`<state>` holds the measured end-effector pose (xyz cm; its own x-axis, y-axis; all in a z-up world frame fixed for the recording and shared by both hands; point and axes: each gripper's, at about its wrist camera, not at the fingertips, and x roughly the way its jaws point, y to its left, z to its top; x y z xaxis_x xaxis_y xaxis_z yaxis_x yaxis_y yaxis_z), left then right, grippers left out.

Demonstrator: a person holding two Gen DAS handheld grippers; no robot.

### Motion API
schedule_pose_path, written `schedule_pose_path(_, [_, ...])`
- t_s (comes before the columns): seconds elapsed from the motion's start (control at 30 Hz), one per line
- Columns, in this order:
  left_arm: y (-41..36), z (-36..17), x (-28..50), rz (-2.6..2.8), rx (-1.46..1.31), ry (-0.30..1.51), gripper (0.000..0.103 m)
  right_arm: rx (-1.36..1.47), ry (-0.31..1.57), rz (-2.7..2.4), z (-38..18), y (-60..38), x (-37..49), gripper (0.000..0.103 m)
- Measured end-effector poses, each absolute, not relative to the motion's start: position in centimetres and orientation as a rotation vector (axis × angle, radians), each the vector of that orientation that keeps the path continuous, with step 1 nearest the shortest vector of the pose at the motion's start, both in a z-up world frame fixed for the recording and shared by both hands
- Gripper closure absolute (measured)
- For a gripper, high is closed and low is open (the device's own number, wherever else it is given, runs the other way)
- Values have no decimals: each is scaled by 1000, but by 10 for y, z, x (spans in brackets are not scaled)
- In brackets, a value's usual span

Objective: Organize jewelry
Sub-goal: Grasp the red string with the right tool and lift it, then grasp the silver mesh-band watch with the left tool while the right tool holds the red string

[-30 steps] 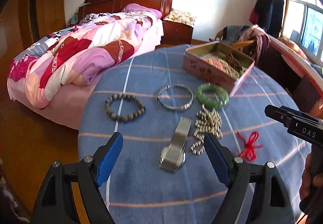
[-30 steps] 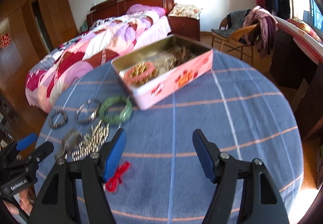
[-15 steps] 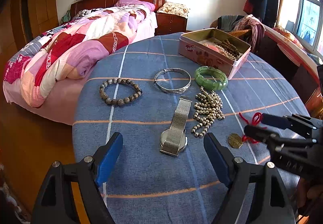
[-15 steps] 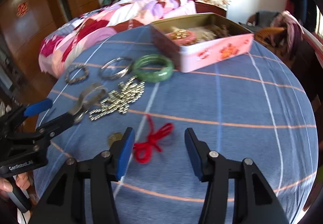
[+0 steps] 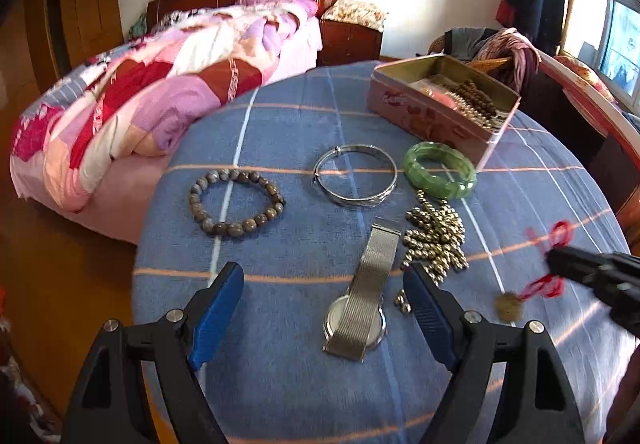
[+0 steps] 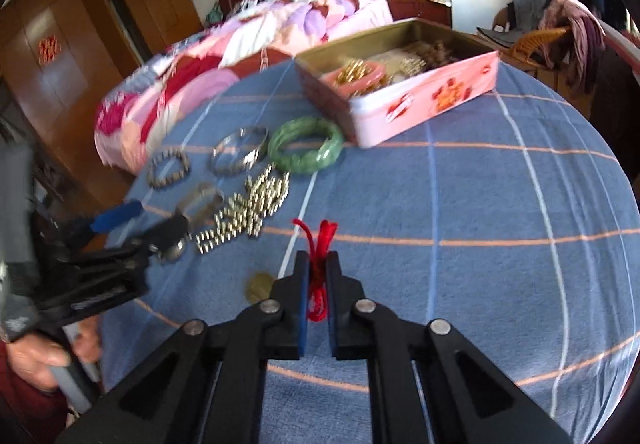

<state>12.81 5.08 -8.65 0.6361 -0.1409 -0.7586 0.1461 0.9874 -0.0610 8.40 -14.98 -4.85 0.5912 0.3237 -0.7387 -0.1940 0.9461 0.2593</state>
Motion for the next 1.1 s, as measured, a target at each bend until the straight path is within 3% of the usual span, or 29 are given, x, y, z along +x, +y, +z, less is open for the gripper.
schedule_pose_path(0.07, [47, -89, 132, -178, 10, 876, 21, 177, 868, 296, -40, -155, 84, 92])
schedule_pose_path(0.1, [44, -89, 132, -185, 28, 878, 28, 182, 856, 289, -37, -157, 83, 92])
schedule_pose_path(0.13, [42, -90, 131, -198, 34, 881, 47, 185, 839, 278, -32, -161, 83, 92])
schedule_pose_path(0.23, [42, -90, 131, -228, 28, 884, 85, 185, 808, 251, -26, -163, 82, 92])
schedule_pose_path(1.1, [11, -4, 134, -412, -71, 628, 89, 232, 634, 196, 27, -198, 114, 92])
